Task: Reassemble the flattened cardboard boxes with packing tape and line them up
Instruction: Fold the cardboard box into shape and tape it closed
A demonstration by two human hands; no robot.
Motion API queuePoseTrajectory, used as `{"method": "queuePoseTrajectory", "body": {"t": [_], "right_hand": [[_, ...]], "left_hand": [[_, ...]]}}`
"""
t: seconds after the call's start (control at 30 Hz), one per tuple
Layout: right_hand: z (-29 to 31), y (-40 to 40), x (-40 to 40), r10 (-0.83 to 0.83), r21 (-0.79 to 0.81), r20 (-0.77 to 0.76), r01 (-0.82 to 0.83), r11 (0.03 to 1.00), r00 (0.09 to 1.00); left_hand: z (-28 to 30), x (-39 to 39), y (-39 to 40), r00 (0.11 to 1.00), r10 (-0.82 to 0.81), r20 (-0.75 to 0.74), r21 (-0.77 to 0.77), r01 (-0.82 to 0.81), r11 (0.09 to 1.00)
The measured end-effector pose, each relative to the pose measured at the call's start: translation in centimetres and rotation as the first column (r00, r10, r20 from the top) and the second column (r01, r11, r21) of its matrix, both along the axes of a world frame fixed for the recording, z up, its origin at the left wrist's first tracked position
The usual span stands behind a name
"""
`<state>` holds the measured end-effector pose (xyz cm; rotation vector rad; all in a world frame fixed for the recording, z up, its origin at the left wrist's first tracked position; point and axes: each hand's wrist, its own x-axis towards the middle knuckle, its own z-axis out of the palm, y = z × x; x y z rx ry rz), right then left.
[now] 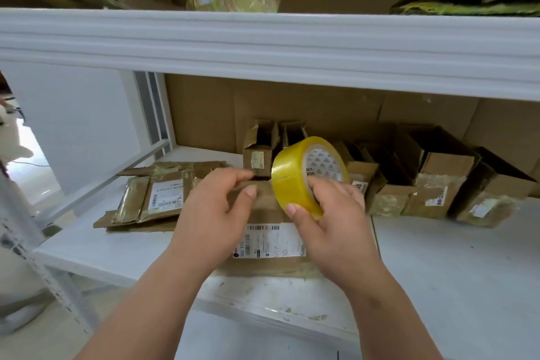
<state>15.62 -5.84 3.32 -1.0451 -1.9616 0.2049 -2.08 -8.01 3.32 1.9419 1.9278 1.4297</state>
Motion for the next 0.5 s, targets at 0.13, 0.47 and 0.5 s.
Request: {"method": "queuePoseTrajectory", "body": {"t": [0.13, 0.47, 0.5], "right_hand": [[-0.7, 0.3, -1.1, -0.001, 0.024, 0.104, -0.002, 1.000, 0.995], [1.1, 0.3, -2.7, -0.093, 0.124, 0.211, 0.068, 0.990, 0.973], [1.5, 0.3, -3.0, -0.100, 0.117, 0.230, 0.075, 0.990, 0.968]], "left_hand": [[1.0, 0.3, -1.5, 0.957, -0.211, 0.200, 0.107, 0.193, 0.975], [2.6, -1.3, -0.1, 0.994, -0.105, 0.018, 0.133, 0.102, 0.986], [3.0, -1.7, -0.1, 0.996, -0.090, -0.008, 0.136, 0.090, 0.987]]}}
